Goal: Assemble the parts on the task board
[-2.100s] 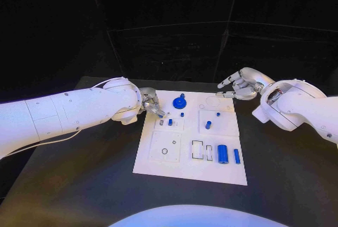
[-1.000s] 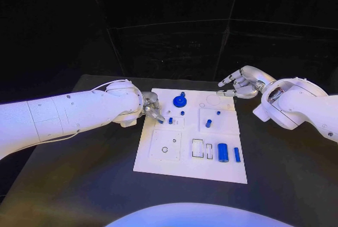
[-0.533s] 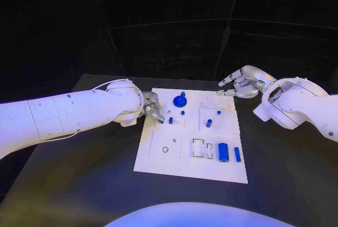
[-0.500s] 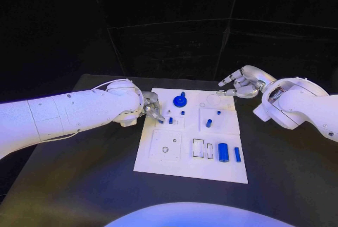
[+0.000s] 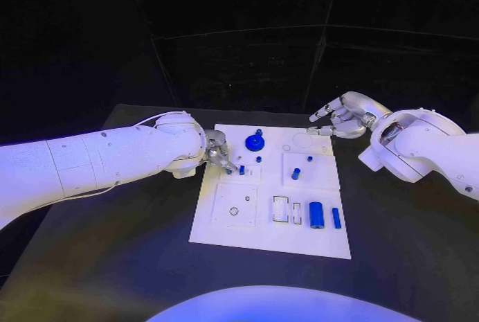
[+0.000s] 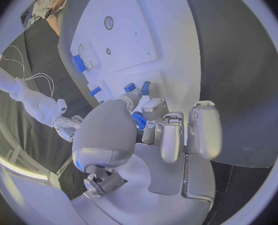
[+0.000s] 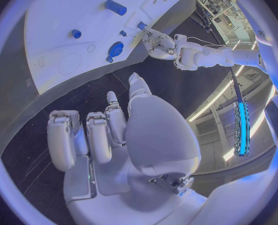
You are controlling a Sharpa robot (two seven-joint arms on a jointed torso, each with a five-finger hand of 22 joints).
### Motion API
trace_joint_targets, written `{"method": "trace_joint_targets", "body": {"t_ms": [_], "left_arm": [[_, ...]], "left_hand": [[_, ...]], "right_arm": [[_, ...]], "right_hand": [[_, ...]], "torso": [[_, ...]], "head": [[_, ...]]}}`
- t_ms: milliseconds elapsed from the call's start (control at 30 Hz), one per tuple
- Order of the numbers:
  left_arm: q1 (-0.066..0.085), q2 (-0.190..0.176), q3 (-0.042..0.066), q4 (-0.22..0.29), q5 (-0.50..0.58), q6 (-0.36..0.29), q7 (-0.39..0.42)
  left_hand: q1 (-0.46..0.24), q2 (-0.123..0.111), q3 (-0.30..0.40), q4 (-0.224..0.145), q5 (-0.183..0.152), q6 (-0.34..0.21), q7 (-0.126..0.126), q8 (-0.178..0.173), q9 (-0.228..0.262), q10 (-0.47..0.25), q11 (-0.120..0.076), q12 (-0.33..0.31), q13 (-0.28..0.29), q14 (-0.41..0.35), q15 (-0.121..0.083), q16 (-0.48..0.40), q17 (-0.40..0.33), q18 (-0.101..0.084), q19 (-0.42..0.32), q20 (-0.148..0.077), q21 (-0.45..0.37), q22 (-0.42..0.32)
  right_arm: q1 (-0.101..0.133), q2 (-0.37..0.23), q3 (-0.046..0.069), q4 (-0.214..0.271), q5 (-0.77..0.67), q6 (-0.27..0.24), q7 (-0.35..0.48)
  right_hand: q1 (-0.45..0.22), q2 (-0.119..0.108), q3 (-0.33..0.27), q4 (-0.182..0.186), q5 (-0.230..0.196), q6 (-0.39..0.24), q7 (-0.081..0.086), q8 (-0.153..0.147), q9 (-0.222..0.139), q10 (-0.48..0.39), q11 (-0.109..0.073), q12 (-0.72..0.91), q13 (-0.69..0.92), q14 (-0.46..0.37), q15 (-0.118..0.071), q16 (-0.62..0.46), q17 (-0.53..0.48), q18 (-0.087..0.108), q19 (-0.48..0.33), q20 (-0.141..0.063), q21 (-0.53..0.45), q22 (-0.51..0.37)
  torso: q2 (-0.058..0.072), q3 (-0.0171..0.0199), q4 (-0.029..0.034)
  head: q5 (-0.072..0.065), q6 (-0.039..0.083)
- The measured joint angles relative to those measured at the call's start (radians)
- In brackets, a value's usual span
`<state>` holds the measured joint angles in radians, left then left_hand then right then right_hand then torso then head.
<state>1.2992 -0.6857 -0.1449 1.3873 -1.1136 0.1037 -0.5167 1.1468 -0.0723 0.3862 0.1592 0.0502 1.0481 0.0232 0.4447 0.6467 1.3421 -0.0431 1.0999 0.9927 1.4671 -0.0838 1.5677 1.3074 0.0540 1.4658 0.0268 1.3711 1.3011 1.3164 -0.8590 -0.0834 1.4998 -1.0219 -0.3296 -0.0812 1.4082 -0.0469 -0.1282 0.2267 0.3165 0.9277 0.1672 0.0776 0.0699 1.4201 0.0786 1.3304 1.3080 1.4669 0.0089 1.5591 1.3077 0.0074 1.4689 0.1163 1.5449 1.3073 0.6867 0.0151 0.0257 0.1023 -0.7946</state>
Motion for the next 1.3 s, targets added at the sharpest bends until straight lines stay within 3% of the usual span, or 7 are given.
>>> {"method": "trace_joint_targets", "body": {"t_ms": [433, 667, 1300], "left_arm": [[0.0, 0.014, 0.0, -0.017, 0.0, 0.016, -0.001], [0.0, 0.014, 0.0, -0.024, 0.001, 0.016, -0.001], [-0.001, -0.023, 0.001, 0.018, 0.009, -0.054, 0.002]], "left_hand": [[-0.024, -0.004, -0.043, 0.018, 0.0, 0.001, 0.002, 0.009, 0.008, 0.0, 0.0, 0.0, 0.001, 0.0, -0.007, 0.0, 0.0, 0.0, 0.0, -0.007, 0.0, 0.001], [-0.075, -0.021, -0.11, 0.055, 0.0, 0.001, 0.002, 0.013, 0.014, 0.0, 0.0, 0.0, 0.001, 0.0, -0.007, 0.0, 0.0, 0.0, 0.0, -0.007, 0.0, 0.002], [-0.093, -0.013, -0.225, 0.121, 0.0, 0.001, 0.002, 0.028, 0.023, 0.0, 0.0, 0.008, 0.005, 0.0, -0.007, 0.0, 0.0, 0.0, 0.0, -0.007, 0.0, 0.007]], "right_arm": [[0.0, 0.0, 0.0, 0.001, 0.0, 0.0, 0.0], [0.0, 0.0, 0.0, 0.001, 0.0, 0.0, 0.0], [0.0, 0.0, 0.0, -0.001, 0.0, 0.0, 0.002]], "right_hand": [[0.0, 0.0, -0.003, -0.003, 0.0, 0.0, 0.0, 0.0, 0.0, 0.0, 0.0, 0.0, 0.0, 0.0, 0.0, 0.0, 0.0, 0.0, 0.0, 0.0, 0.0, 0.0], [0.0, 0.0, -0.006, 0.001, 0.0, 0.0, 0.0, 0.0, 0.0, 0.0, 0.0, -0.004, 0.0, 0.0, 0.0, 0.0, 0.0, 0.0, 0.0, 0.0, 0.0, 0.0], [0.0, 0.0, -0.006, 0.001, 0.0, 0.0, 0.0, 0.0, 0.0, 0.0, 0.0, -0.004, 0.0, 0.0, 0.0, 0.0, 0.0, 0.0, 0.0, 0.0, 0.0, 0.0]], "torso": [[0.0, 0.0, 0.0006], [-0.001, -0.0001, 0.001], [0.0, -0.0015, 0.0018]], "head": [[-0.005, -0.001], [-0.006, 0.002], [-0.011, 0.004]]}}
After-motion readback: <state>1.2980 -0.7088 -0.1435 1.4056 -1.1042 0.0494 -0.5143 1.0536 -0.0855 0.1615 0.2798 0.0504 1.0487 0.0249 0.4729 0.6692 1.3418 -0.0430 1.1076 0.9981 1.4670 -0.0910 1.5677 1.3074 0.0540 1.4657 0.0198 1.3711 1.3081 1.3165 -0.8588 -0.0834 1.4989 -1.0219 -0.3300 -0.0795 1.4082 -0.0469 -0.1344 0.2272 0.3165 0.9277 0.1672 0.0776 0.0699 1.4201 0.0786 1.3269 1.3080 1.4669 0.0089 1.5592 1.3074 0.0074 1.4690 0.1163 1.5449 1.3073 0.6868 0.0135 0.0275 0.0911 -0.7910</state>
